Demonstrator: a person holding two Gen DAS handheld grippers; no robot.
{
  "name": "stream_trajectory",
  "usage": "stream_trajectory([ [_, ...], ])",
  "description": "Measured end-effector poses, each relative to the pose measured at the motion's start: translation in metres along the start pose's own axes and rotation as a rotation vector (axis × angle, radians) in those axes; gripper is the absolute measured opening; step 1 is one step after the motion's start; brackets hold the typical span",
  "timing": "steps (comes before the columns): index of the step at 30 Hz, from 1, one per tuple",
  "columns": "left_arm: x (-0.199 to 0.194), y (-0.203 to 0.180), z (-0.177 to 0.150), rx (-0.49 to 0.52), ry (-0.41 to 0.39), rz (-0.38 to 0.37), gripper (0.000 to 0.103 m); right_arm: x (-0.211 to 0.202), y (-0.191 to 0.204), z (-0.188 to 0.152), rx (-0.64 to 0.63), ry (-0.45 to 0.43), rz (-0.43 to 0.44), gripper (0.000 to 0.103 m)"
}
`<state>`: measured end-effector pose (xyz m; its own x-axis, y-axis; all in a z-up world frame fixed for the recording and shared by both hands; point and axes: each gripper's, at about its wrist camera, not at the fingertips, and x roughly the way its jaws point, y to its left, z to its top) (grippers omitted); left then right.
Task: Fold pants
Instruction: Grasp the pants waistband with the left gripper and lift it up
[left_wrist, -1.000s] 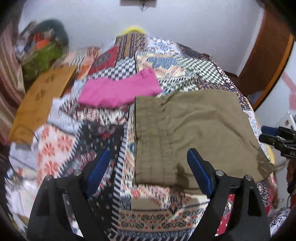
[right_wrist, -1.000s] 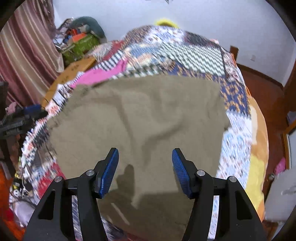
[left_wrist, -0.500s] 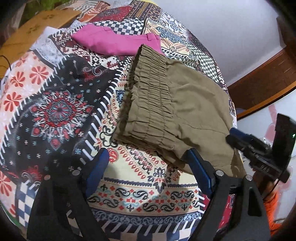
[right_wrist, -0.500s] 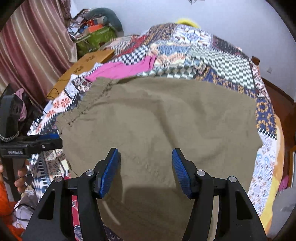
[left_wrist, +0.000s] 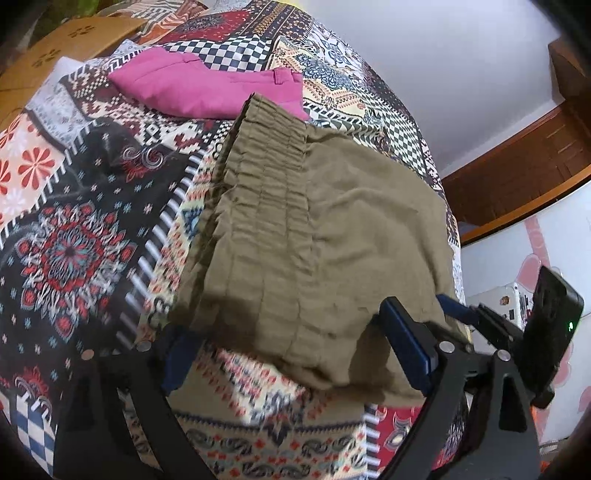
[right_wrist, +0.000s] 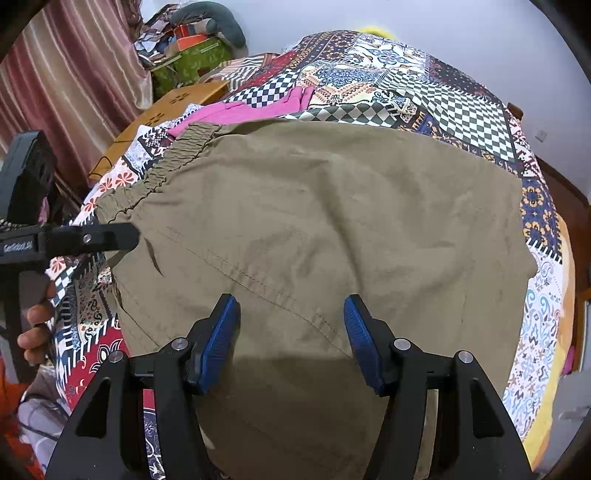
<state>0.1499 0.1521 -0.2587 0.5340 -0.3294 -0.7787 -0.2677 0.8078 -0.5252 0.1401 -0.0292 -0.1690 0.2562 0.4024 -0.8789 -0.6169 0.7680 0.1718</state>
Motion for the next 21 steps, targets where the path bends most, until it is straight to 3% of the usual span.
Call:
stream_trajectory([
  [4, 0.004, -0.002, 0.008, -0.005, -0.023, 0.024, 0.09, 0.0, 0.0, 0.0, 0.003, -0.003, 0.002, 0.057],
  [6, 0.004, -0.004, 0.01, 0.003, -0.047, 0.046, 0.076, 0.0, 0.0, 0.0, 0.004, -0.003, 0.004, 0.057],
  [10, 0.004, -0.006, 0.014, 0.039, -0.064, 0.075, 0.061, -0.001, 0.0, 0.0, 0.006, -0.004, 0.01, 0.057],
  [12, 0.002, -0.004, 0.015, 0.045, -0.069, 0.066, 0.048, -0.001, -0.001, 0.0, 0.01, -0.006, 0.012, 0.057],
  [15, -0.005, -0.009, 0.015, 0.081, -0.092, 0.067, 0.044, -0.001, -0.002, 0.0, 0.019, -0.009, 0.018, 0.057],
  [21, -0.021, -0.04, 0.012, 0.214, -0.178, 0.145, 0.032, -0.004, -0.005, 0.0, 0.041, -0.011, 0.03, 0.057],
])
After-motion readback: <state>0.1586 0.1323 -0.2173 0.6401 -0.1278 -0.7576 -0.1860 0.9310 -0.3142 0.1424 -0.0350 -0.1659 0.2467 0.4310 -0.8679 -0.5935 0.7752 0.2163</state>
